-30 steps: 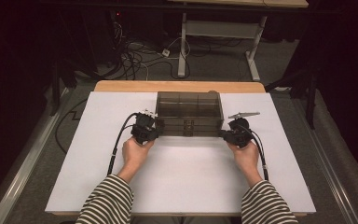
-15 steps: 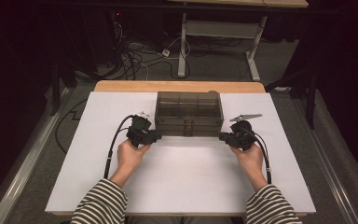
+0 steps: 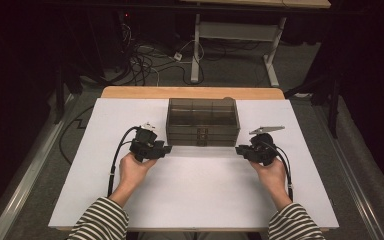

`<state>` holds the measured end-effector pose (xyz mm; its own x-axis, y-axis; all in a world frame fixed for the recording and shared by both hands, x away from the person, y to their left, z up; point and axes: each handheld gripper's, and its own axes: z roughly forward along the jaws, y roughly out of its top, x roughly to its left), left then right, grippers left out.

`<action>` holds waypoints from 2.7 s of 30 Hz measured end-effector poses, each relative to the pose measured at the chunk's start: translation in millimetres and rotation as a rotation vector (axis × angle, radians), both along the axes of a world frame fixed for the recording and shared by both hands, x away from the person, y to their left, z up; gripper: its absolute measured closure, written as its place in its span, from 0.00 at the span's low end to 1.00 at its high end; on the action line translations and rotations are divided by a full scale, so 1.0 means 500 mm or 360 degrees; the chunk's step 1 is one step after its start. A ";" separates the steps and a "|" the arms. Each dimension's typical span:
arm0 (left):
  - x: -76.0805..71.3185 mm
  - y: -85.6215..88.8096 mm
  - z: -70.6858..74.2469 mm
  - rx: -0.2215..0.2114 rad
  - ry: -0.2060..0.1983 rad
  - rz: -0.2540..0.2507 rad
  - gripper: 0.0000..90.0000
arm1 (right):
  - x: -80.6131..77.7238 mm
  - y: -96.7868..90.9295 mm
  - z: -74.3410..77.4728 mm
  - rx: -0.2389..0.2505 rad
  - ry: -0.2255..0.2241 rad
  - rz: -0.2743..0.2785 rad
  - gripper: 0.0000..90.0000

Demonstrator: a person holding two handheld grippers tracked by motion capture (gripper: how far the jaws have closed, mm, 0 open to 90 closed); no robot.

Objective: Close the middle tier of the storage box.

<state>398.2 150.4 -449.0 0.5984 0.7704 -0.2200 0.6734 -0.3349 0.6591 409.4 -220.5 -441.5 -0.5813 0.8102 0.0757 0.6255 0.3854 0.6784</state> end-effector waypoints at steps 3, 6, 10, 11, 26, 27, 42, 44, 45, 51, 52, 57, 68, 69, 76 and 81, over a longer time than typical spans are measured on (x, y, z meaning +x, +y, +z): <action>-0.007 0.007 0.000 -0.0032 -0.0008 0.0005 0.61 | -0.006 -0.003 0.003 0.0006 -0.0003 0.0002 0.83; -0.013 0.010 0.003 -0.0011 -0.0017 0.0005 0.59 | -0.012 -0.005 0.004 0.0006 -0.0013 -0.0001 0.81; -0.024 0.015 0.005 -0.0020 -0.0050 0.0005 0.58 | -0.020 -0.008 0.003 0.0010 -0.0021 0.0000 0.78; -0.026 0.015 0.005 -0.0018 -0.0055 0.0007 0.58 | -0.022 -0.010 0.003 0.0010 -0.0022 0.0005 0.78; -0.056 0.040 0.004 -0.0052 -0.0113 0.0018 0.53 | -0.053 -0.028 0.001 0.0063 -0.0046 0.0016 0.73; -0.059 0.041 0.003 -0.0056 -0.0113 0.0020 0.53 | -0.055 -0.030 0.000 0.0070 -0.0044 0.0017 0.73; -0.097 0.069 -0.004 -0.0129 -0.0164 0.0030 0.52 | -0.088 -0.046 -0.005 0.0114 -0.0062 0.0014 0.69; -0.101 0.071 -0.004 -0.0125 -0.0170 0.0032 0.51 | -0.091 -0.047 -0.007 0.0118 -0.0067 0.0011 0.69; -0.103 0.072 -0.004 -0.0127 -0.0179 0.0035 0.51 | -0.092 -0.048 -0.007 0.0119 -0.0067 0.0012 0.68; -0.114 0.079 -0.005 -0.0152 -0.0208 0.0044 0.51 | -0.101 -0.054 -0.008 0.0132 -0.0083 0.0007 0.67; -0.116 0.080 -0.005 -0.0152 -0.0210 0.0042 0.51 | -0.102 -0.055 -0.009 0.0133 -0.0084 0.0007 0.66; -0.126 0.086 -0.007 -0.0174 -0.0223 0.0050 0.50 | -0.108 -0.061 -0.009 0.0149 -0.0091 -0.0007 0.65; -0.144 0.101 -0.005 -0.0205 -0.0260 0.0059 0.49 | -0.120 -0.071 -0.011 0.0157 -0.0107 -0.0012 0.63; -0.146 0.102 -0.006 -0.0202 -0.0263 0.0059 0.49 | -0.121 -0.071 -0.011 0.0161 -0.0108 -0.0015 0.63; -0.157 0.110 -0.007 -0.0216 -0.0276 0.0068 0.48 | -0.128 -0.075 -0.011 0.0172 -0.0117 -0.0012 0.61; -0.169 0.119 -0.009 -0.0229 -0.0284 0.0072 0.48 | -0.134 -0.078 -0.011 0.0190 -0.0122 -0.0007 0.60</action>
